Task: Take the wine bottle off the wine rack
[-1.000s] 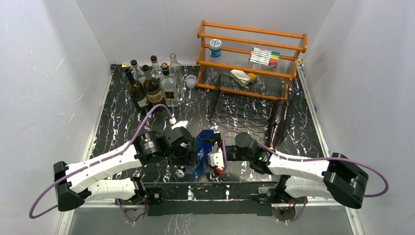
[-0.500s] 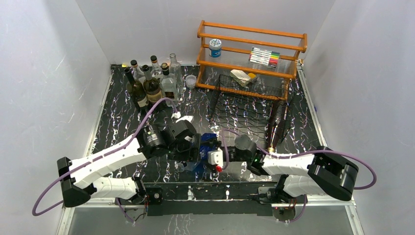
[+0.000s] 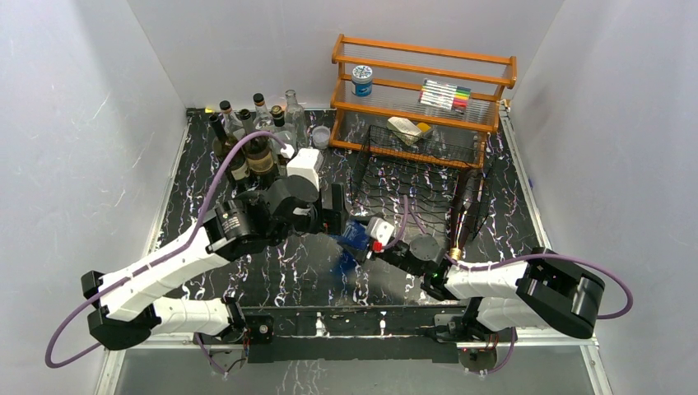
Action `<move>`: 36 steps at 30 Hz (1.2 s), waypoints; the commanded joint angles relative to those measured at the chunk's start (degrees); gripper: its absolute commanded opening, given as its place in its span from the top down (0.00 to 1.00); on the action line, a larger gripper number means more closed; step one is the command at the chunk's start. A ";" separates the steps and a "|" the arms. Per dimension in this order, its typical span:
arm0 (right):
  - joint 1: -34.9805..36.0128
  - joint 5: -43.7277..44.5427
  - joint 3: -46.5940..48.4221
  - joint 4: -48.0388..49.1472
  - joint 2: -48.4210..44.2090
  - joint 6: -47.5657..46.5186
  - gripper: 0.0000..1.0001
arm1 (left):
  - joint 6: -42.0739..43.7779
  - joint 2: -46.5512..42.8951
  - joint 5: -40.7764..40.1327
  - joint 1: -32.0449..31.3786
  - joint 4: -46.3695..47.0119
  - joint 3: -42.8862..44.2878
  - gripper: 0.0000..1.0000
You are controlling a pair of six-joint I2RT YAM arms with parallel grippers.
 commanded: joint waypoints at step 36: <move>-0.13 11.66 5.66 -22.89 -19.28 5.09 0.02 | 23.21 4.83 8.73 27.29 16.32 -2.65 0.81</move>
